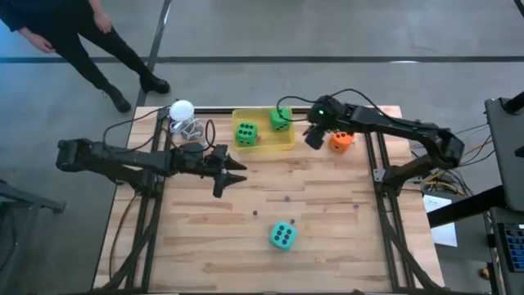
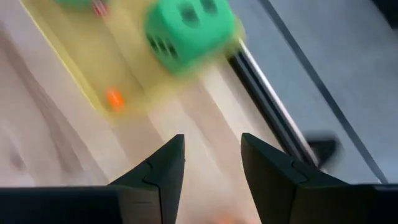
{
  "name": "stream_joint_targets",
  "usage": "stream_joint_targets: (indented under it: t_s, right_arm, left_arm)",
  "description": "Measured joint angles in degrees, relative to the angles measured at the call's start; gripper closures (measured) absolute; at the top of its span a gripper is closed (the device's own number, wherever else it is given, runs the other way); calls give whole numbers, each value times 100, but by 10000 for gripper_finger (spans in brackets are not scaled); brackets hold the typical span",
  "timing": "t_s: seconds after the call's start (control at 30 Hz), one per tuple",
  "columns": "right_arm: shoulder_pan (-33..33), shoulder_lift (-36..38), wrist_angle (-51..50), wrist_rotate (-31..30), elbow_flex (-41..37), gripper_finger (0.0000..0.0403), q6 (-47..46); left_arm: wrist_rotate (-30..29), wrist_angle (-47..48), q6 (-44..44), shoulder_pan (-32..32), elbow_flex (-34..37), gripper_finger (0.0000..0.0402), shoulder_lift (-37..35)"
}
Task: Pick & Place Dice
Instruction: Put the orange large die into the yellow bin
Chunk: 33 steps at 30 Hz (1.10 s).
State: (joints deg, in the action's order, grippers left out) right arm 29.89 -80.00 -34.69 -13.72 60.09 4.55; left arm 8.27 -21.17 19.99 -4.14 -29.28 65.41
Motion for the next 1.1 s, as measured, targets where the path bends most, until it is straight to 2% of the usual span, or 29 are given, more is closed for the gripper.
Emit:
stream_joint_targets:
  t_s: [0.17,0.33,0.6,0.9,1.1]
  right_arm:
    - [0,530,-738,-541,-374,233,-298]
    - [-2,753,-1011,-579,-690,203,-484]
    - [-4,686,-1434,-583,-784,159,-781]
    - [-195,675,-1711,-602,-789,160,-695]
    - [-355,675,-1772,-922,-871,163,-663]
  left_arm:
    - [-323,449,-86,-33,0,186,-237]
    - [-339,436,-331,-45,-2,186,-269]
    - [-339,435,-376,-127,-2,186,-269]
    - [-337,438,-507,-133,-2,186,-269]
    - [-337,436,-507,-133,-2,186,-269]
